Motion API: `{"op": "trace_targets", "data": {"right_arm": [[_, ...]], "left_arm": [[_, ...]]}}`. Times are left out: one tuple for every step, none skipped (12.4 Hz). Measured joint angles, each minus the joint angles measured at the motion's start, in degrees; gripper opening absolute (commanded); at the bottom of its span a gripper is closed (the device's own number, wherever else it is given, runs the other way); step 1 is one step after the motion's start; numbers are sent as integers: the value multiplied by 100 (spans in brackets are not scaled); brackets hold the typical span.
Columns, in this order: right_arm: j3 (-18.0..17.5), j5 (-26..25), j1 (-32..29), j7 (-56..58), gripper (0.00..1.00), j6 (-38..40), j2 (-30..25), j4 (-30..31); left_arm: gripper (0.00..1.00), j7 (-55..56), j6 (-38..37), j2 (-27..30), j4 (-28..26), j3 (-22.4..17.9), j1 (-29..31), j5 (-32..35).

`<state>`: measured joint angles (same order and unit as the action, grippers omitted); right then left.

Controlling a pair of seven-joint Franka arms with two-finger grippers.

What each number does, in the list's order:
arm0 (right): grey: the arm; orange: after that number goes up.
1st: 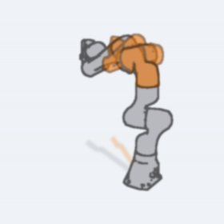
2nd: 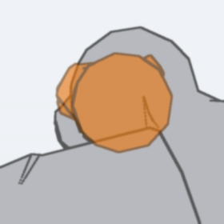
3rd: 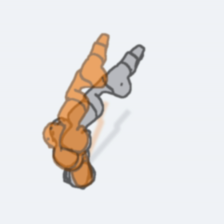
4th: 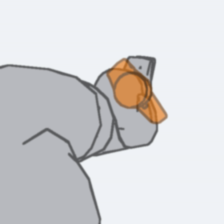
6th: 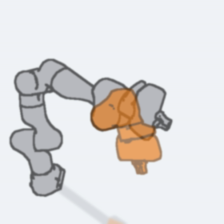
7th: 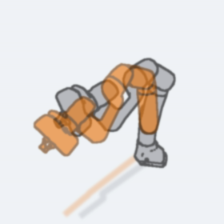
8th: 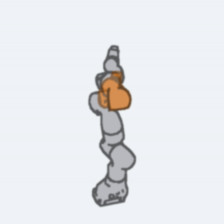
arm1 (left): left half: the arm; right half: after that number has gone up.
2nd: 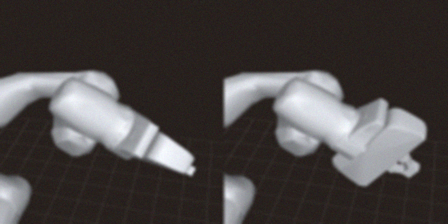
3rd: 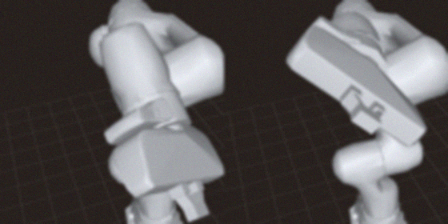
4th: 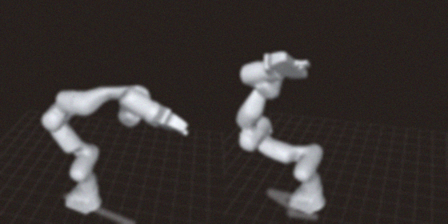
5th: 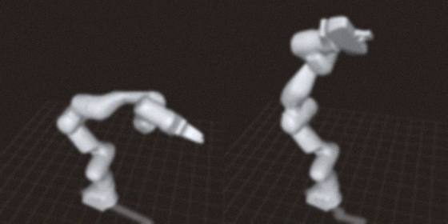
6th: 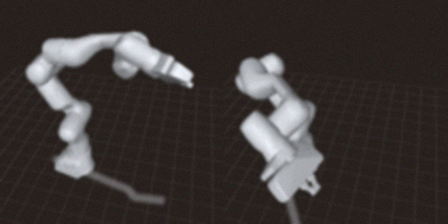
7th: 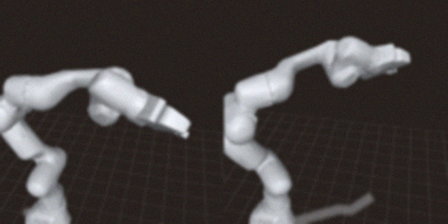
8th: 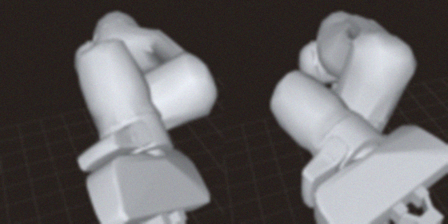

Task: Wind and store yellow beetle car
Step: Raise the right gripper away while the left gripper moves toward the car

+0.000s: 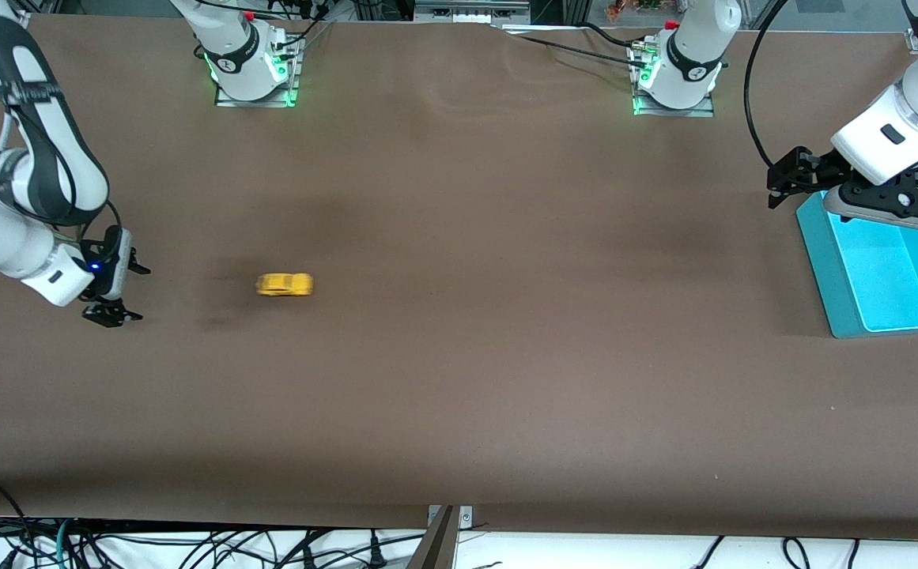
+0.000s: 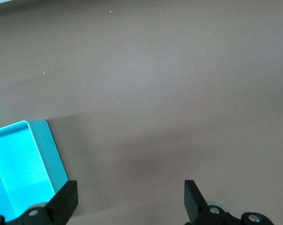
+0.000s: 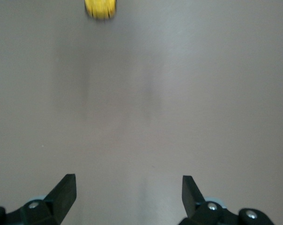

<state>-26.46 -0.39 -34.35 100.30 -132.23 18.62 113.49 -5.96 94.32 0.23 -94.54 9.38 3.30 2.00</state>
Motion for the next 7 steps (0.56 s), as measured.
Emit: {"op": "trace_targets", "data": {"right_arm": [[-97,-1,1,-386,100,223,-385,-41],[-217,-1,22,-972,100,681,-1054,-122],[-257,9,58,-1334,100,994,-1452,-170],[-264,12,138,-1891,100,1378,-1777,-273],[-265,14,217,-2601,100,1767,-2027,-411],[-264,15,275,-3333,100,2081,-2171,-549],[-256,14,320,-4096,100,2317,-2231,-663]], "left_arm": [[100,0,-17,-10,-1,0,0,0],[100,0,-58,-65,-2,5,-4,0],[100,0,-70,-110,-2,14,-7,0],[100,0,-82,-150,-3,31,-9,0],[100,0,-88,-179,-2,45,-11,0],[100,0,-91,-189,-2,50,-13,0],[100,0,-95,-190,-1,52,-14,0]]}}
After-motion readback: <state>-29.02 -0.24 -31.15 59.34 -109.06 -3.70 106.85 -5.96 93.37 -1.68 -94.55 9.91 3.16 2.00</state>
